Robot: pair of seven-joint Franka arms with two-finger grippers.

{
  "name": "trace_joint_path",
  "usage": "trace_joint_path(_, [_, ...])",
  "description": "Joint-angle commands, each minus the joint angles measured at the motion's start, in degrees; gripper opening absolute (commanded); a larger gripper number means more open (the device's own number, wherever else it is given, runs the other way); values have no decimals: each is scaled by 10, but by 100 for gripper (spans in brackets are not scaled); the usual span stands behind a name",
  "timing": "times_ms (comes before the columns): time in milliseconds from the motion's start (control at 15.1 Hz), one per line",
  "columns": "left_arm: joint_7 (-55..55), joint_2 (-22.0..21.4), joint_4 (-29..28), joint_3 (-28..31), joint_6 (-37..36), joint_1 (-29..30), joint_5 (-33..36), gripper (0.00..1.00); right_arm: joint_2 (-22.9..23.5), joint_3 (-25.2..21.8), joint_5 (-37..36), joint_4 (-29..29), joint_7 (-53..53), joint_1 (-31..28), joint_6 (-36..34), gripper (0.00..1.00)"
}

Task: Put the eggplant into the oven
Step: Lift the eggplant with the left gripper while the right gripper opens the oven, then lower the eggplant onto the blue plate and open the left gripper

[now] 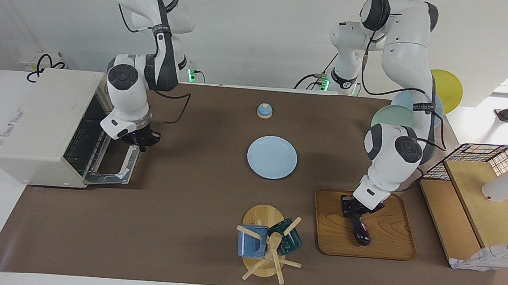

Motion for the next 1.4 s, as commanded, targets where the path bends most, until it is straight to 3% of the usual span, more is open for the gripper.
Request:
trace_joint_path(0, [-3,-11,18,0,-48,0,-5,0,-6,-6,-4,-36,9,-2,45,0])
trace_joint_path(266, [-45,-90,12,0,-132,-7,-33,0,-3,-6,24,-38,15,1,48,0])
trace_joint_path(598, [-137,-133,12,0,-186,-67,-33,0,-3,0,67,-30,25,15,30,0])
trace_joint_path(797, [-161,-143,-3,-1,-187,-115,-44,0,-5,0,76,54,28,27,-90,0])
trace_joint_path(1063, [-193,-165,-47,-1,-168,-171,-48,0,-11,-4,75,179,22,-7,-261,0])
trace_joint_path(1329, [-221,-187,-120,-1,-90,-217,-48,0,-77,-7,75,195,-4,-23,-336,0])
